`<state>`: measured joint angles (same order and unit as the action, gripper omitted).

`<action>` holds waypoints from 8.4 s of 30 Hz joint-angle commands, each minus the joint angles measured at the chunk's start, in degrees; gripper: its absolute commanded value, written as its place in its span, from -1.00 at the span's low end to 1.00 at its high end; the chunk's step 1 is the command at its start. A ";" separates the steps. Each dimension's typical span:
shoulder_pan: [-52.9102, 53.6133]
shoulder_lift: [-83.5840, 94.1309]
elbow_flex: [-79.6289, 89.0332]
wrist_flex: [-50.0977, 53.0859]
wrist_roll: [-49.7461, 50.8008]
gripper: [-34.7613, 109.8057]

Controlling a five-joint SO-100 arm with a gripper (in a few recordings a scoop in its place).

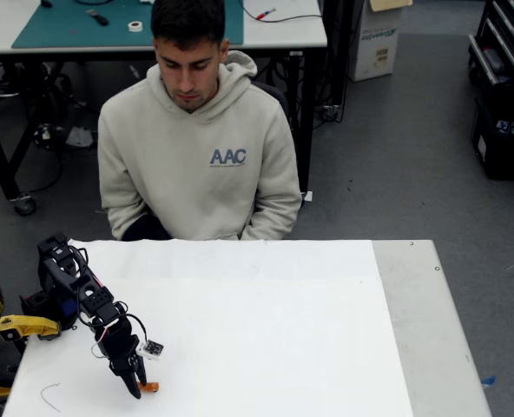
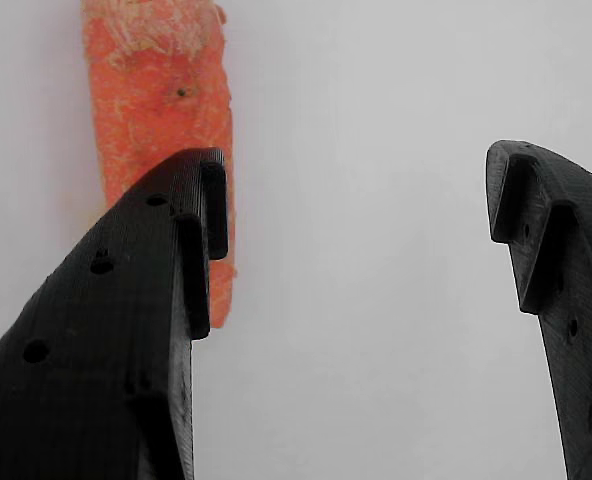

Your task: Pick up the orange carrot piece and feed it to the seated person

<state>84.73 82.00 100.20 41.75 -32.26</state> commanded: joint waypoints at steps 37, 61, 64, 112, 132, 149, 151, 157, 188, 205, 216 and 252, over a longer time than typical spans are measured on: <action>-2.55 4.13 5.54 3.16 0.35 -0.24; -3.16 5.54 -2.29 3.16 0.18 -0.56; -3.60 7.91 -8.17 3.16 0.18 -0.56; -66.27 -8.61 -77.52 3.08 -49.04 -0.56; -79.89 -29.79 -115.22 3.08 -51.24 -0.56; -84.37 -33.49 -118.92 3.08 -51.33 -0.56; -84.81 -33.57 -118.92 3.08 -51.33 -0.56; -86.22 -33.57 -118.92 3.08 -51.33 -0.56; -87.28 -30.85 -118.92 3.08 -51.15 -0.14; -75.76 -31.29 -118.92 3.16 -50.63 -0.18; -74.88 -31.46 -118.04 3.96 -50.36 -0.34; -82.18 15.73 -45.88 4.13 12.83 -0.56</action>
<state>3.52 86.48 47.02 45.18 -24.26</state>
